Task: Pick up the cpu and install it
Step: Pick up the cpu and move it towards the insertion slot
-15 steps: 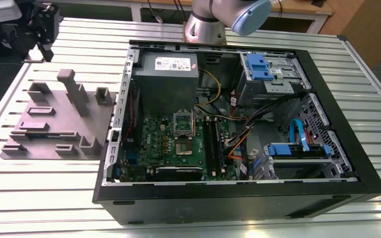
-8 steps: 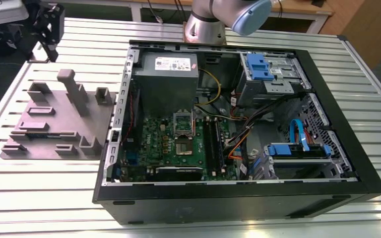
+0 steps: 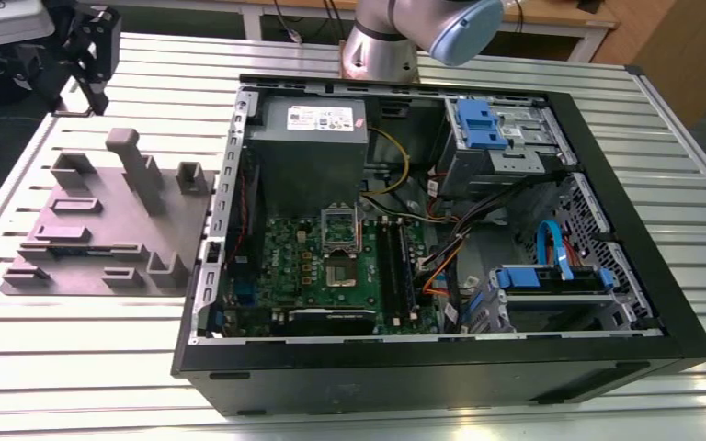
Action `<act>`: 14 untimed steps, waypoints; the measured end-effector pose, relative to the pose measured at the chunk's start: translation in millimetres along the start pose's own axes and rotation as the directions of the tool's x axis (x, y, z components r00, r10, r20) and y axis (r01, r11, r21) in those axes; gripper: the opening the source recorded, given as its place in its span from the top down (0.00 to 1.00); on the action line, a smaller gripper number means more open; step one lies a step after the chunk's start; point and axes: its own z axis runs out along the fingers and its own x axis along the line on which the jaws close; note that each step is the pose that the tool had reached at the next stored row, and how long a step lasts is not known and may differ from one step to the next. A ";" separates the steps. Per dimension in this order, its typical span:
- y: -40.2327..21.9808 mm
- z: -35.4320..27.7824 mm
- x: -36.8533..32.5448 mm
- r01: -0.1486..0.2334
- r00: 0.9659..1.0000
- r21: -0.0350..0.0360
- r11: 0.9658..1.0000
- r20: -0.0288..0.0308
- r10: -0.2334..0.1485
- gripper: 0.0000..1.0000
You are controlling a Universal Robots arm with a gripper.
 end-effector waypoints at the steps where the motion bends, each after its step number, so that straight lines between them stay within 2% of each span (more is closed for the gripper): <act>1: 0.0 0.0 -0.1 0.000 1.000 0.000 1.000 0.000 0.000 0.53; 5: 0.0 -0.9 -0.2 0.000 1.000 0.000 1.000 0.000 0.000 0.53; 10: 0.1 -5.6 -0.1 0.000 1.000 0.000 1.000 0.000 0.000 0.53; 14: 0.2 -6.3 -0.1 0.000 1.000 0.000 1.000 0.000 0.000 0.53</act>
